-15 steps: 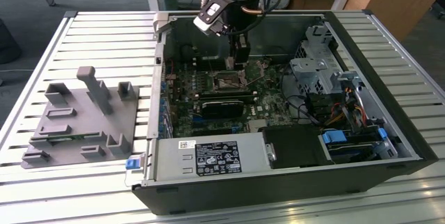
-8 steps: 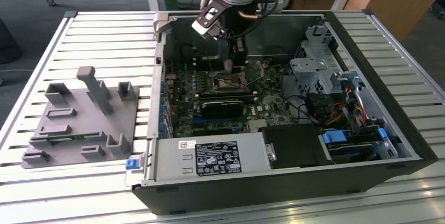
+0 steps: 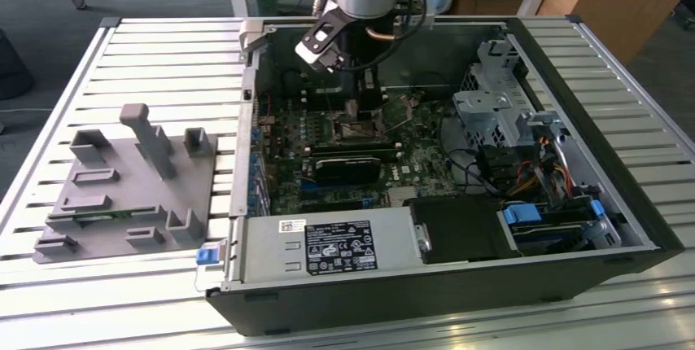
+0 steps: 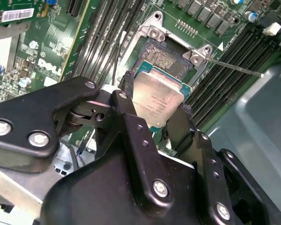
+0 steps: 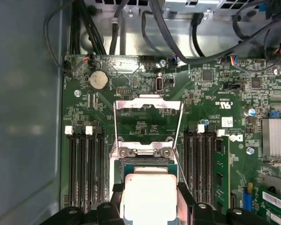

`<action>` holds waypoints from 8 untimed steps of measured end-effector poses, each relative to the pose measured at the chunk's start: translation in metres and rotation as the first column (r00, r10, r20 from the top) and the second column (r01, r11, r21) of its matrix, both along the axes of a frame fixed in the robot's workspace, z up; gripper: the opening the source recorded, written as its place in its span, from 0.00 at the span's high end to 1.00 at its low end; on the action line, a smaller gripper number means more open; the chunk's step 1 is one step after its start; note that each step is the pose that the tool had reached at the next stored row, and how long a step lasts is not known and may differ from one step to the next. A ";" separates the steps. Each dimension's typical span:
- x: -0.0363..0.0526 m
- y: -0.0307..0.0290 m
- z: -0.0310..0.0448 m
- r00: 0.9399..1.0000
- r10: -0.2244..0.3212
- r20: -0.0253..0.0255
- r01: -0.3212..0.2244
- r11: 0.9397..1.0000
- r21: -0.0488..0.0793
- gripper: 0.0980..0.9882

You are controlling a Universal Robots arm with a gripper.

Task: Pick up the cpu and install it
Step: 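Place the cpu into insertion slot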

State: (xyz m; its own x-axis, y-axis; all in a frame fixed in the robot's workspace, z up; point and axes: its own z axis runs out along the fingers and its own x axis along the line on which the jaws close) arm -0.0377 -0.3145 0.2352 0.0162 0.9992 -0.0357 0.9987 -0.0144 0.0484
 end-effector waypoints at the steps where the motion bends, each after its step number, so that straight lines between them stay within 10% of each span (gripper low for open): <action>1: -0.0003 0.0000 -0.0018 1.000 0.000 0.000 0.000 1.000 0.000 0.51; 8: -0.0010 0.0001 -0.0122 1.000 0.003 0.000 -0.003 1.000 0.000 0.51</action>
State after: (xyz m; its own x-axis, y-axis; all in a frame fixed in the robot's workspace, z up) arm -0.0387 -0.3144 0.2230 0.0128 0.9993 -0.0357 0.9988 -0.0110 0.0485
